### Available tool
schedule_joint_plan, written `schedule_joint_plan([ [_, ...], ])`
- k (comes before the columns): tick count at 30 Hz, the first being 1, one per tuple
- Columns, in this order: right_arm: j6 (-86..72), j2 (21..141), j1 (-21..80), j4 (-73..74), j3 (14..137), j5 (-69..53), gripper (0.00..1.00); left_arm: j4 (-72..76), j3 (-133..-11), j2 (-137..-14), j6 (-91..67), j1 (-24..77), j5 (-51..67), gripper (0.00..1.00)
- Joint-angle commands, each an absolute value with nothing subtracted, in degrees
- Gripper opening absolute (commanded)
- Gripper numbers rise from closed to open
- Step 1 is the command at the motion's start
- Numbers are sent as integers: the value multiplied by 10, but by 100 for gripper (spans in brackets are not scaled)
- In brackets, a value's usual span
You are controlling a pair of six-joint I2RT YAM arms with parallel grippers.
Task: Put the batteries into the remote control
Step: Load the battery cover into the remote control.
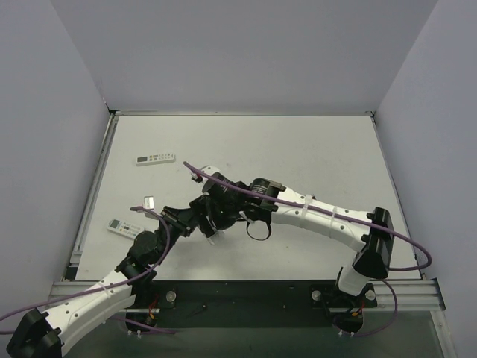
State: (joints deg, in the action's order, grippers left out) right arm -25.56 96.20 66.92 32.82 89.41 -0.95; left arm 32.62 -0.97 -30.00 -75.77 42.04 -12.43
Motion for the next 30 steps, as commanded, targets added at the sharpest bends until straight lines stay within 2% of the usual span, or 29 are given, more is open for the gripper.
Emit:
schedule_joint_plan([
  [1,-279,880,649,281,845,-46,72,354,27,-282,-767,423,-134,0],
  [8,-354,806,590,89,696,-226,73,369,32,-265,-782,423,-134,0],
  [17,-424,808,554,-68,611,-333,70,379,22,-251,-795,423,-130,0],
  [26,-450,821,545,-116,584,-378,55,394,21,-247,-808,423,-133,0],
  [30,-455,827,543,-129,574,-390,45,401,18,-247,-809,423,-134,0],
])
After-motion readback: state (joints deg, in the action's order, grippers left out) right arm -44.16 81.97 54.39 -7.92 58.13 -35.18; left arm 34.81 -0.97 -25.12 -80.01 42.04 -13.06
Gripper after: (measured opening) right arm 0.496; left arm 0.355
